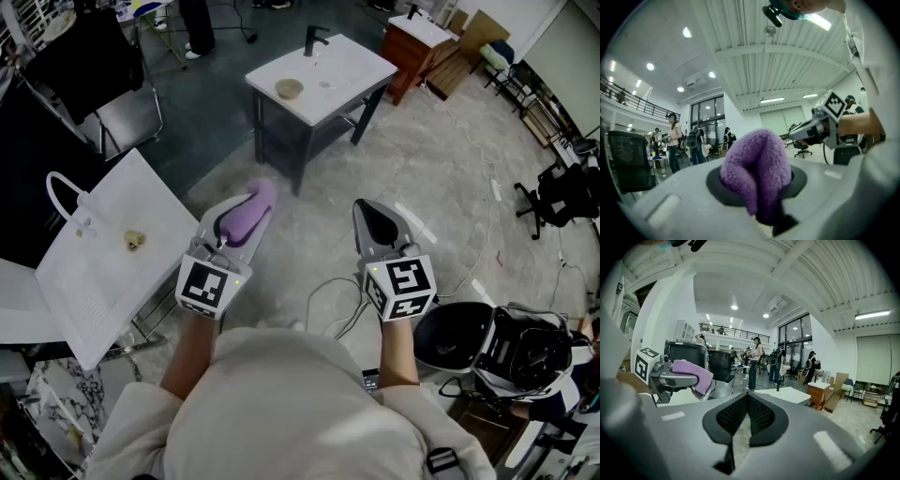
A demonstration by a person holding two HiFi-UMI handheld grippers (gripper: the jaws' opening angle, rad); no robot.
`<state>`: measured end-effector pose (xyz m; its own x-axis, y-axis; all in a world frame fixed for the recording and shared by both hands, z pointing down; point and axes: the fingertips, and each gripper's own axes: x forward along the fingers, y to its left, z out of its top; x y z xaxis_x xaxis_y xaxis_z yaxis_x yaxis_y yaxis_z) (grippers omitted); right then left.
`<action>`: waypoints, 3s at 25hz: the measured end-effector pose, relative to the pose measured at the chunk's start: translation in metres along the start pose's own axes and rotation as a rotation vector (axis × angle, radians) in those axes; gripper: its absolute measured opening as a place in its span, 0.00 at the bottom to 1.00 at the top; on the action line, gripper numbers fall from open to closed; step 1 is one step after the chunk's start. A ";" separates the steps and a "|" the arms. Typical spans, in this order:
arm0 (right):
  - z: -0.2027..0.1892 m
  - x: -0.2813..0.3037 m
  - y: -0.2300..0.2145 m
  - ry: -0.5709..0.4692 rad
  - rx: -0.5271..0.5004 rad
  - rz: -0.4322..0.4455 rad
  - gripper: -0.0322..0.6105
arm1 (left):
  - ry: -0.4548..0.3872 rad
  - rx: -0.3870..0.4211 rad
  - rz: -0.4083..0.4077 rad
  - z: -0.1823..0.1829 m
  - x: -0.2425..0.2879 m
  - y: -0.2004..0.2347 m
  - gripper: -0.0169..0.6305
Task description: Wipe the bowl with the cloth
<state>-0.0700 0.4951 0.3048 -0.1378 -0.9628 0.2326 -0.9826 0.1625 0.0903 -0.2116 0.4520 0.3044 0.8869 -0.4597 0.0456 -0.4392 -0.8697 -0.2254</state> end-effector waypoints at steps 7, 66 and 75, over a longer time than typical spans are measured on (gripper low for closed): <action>0.006 -0.010 -0.009 -0.068 0.101 0.033 0.06 | 0.005 -0.009 0.011 0.005 0.005 -0.011 0.20; 0.028 0.367 -0.205 0.078 -0.016 0.088 0.06 | 0.063 -0.107 0.071 -0.082 0.315 0.262 0.20; 0.027 0.437 -0.217 0.133 -0.040 0.081 0.06 | 0.074 -0.133 0.053 -0.109 0.352 0.318 0.20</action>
<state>0.0793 0.0335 0.3611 -0.1961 -0.9096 0.3664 -0.9628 0.2495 0.1040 -0.0544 -0.0062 0.3547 0.8510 -0.5134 0.1102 -0.5046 -0.8577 -0.0986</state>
